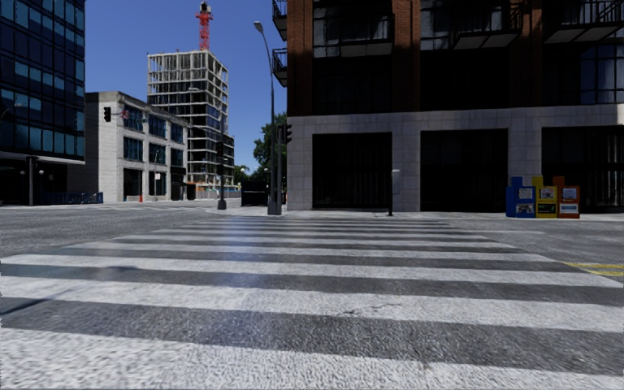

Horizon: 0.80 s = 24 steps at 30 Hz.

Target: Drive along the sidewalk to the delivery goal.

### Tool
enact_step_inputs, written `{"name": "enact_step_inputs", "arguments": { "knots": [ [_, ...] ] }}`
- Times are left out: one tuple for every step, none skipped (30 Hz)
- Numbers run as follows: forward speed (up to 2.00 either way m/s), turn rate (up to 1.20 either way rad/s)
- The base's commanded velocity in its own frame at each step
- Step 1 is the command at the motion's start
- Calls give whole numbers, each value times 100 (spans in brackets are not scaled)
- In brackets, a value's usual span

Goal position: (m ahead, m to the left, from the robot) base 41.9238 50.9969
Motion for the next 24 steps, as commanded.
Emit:
{"name": "enact_step_inputs", "arguments": {
  "knots": [
    [200, 0],
    [200, 0],
    [200, 0],
    [200, 0],
    [200, 0],
    [200, 0],
    [200, 0],
    [200, 0],
    [200, 0],
    [200, 0],
    [200, 0],
    [200, 0],
    [200, 0],
    [200, 0],
    [200, 0],
    [200, 0],
    [200, 0],
    [200, 0],
    [200, 0],
    [200, 0],
    [200, 0],
    [200, 0],
    [200, 0],
    [200, 0]
  ]
}}
